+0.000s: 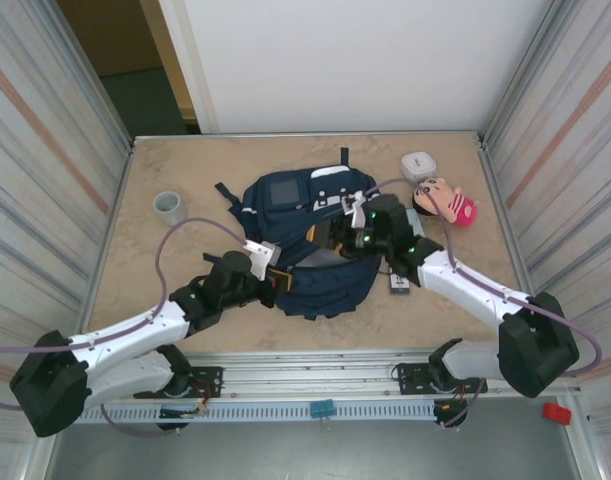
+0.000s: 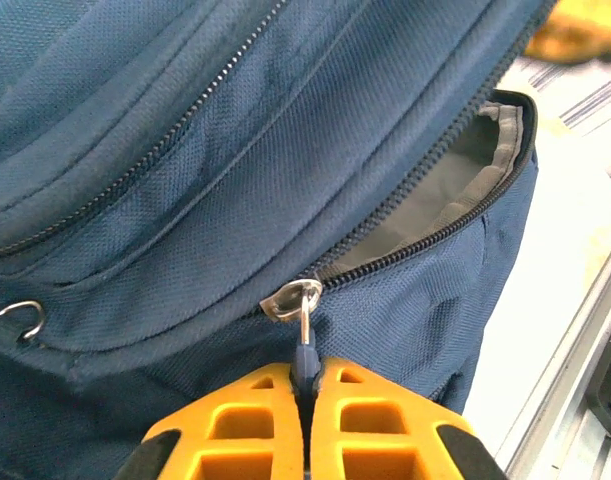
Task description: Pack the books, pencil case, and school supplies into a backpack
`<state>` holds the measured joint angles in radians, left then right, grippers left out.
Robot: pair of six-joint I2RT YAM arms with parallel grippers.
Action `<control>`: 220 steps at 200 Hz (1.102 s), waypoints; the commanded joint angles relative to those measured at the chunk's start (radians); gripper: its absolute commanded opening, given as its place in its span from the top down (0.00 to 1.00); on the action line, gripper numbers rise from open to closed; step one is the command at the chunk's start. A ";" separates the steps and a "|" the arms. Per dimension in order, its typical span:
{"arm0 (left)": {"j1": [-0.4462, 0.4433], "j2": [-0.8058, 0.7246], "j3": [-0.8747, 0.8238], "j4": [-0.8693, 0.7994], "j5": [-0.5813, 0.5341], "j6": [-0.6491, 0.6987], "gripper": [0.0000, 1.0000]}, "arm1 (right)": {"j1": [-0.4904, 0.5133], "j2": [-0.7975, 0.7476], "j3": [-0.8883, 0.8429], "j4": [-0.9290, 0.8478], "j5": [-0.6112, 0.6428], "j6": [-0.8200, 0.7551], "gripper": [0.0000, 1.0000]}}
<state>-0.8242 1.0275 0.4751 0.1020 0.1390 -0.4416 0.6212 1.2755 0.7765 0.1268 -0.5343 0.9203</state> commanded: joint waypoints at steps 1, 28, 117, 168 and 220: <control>-0.013 0.017 0.073 0.067 0.056 -0.005 1.00 | 0.083 -0.001 -0.050 0.153 0.203 0.069 0.38; -0.022 0.016 0.081 0.056 0.033 -0.006 1.00 | 0.100 0.068 -0.020 0.176 0.207 0.072 0.69; 0.109 -0.169 -0.039 -0.111 -0.098 0.023 1.00 | -0.180 -0.008 0.184 -0.251 -0.176 -0.172 0.95; 0.111 -0.098 0.020 -0.051 0.023 0.052 1.00 | -0.044 -0.024 0.066 -0.047 0.037 -0.022 0.39; 0.101 -0.077 0.056 -0.053 0.042 0.056 1.00 | 0.076 0.079 0.027 0.102 0.237 0.050 0.73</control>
<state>-0.7193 0.9688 0.4850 0.0257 0.1577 -0.4141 0.6914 1.3247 0.7975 0.1181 -0.4156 0.9321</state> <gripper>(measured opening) 0.063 0.422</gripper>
